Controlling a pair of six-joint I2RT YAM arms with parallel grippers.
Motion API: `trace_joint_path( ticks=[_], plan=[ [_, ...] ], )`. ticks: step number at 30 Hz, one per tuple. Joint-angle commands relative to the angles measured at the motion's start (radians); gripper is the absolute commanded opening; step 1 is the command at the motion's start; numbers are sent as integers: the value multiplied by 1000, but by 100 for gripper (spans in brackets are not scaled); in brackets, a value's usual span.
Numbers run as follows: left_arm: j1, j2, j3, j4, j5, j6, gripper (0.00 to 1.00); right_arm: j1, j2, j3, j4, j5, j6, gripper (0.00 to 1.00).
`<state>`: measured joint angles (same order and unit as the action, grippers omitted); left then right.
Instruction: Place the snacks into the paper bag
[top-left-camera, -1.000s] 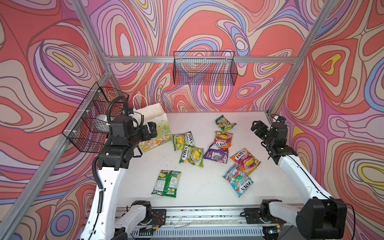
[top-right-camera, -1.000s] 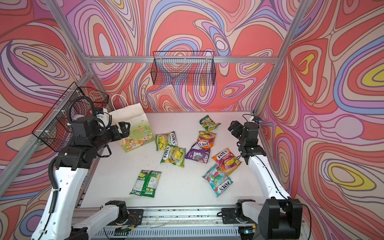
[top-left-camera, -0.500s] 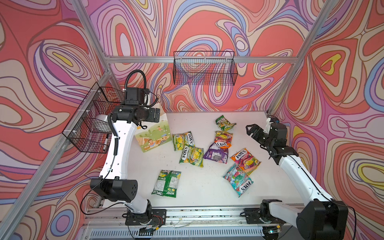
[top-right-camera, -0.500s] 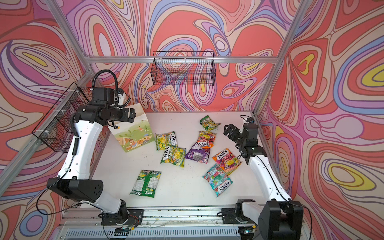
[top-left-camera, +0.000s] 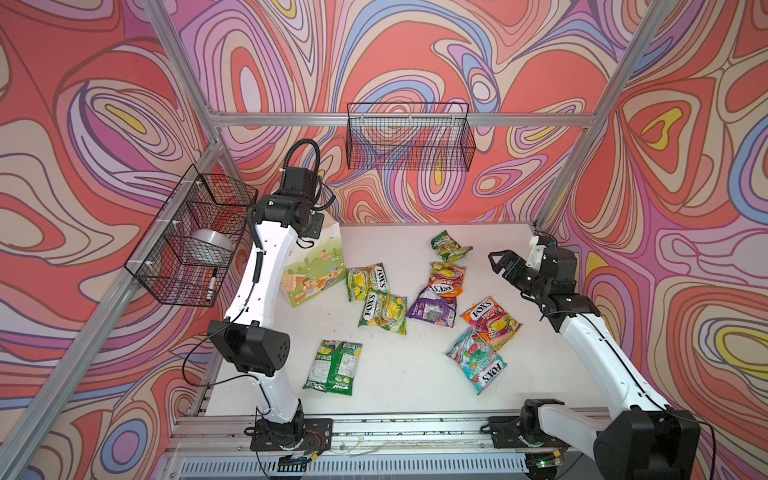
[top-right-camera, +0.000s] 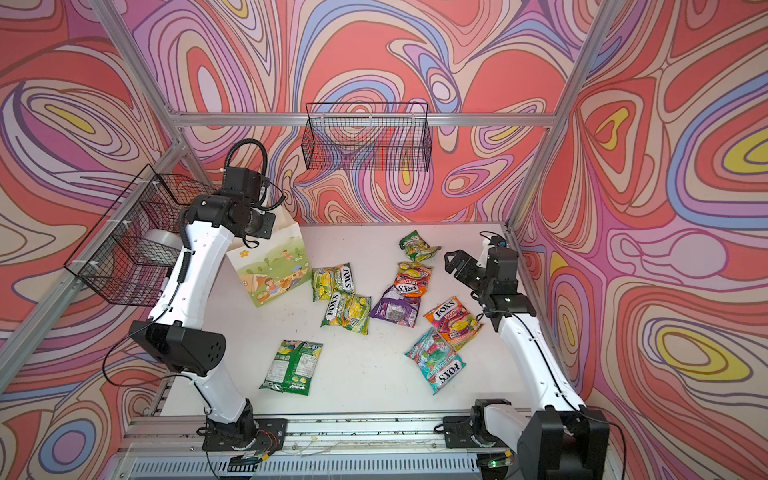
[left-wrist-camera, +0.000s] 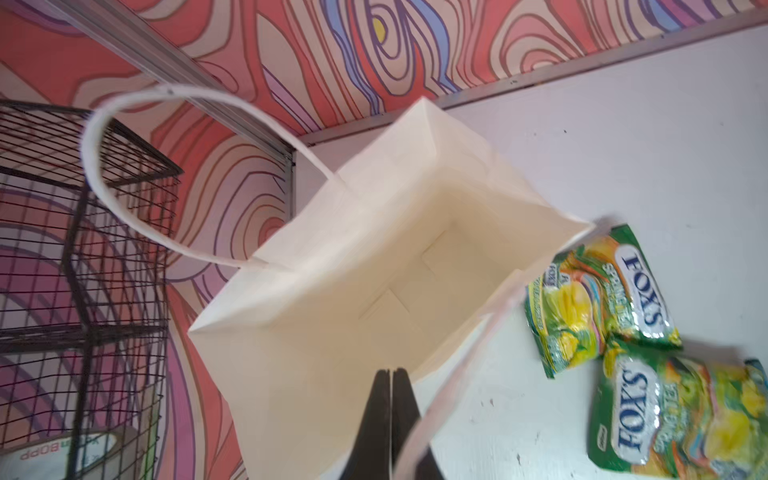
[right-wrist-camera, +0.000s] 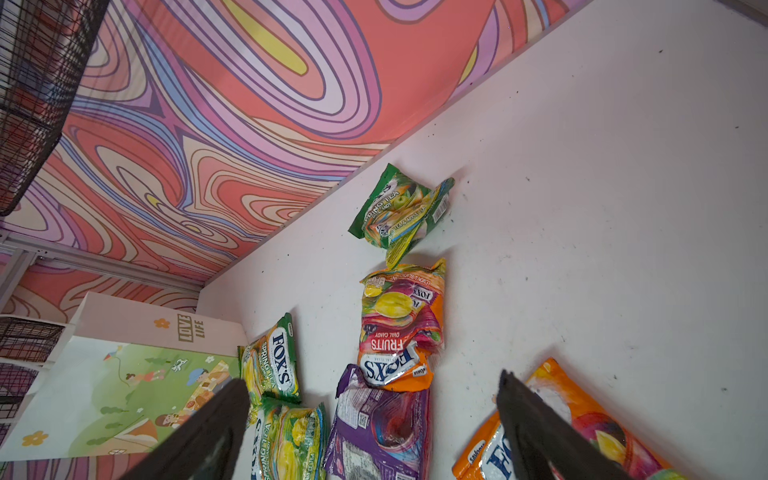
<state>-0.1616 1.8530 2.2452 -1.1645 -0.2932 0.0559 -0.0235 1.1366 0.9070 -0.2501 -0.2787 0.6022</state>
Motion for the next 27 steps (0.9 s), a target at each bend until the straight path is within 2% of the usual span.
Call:
trace_joint_path(
  ticks=[1,4,8,12,19,22,27],
  plan=[
    [-12,58,140,-67,-17,-93,0,6,-5,6,12,-19,16,96],
    [-13,123,254,-55,-87,-177,0,6,3,6,22,-30,28,96],
    [-23,157,347,-12,-104,-221,0,7,-1,8,17,-34,37,96],
    [-48,129,377,64,-194,-183,0,6,-10,1,13,-43,40,95],
    [-136,127,307,108,-285,-78,0,10,10,-10,32,-79,61,95],
    [-138,129,308,107,-295,-78,0,14,22,4,21,-94,56,95],
    [-141,130,340,102,-405,1,0,20,25,15,9,-115,46,95]
  ],
)
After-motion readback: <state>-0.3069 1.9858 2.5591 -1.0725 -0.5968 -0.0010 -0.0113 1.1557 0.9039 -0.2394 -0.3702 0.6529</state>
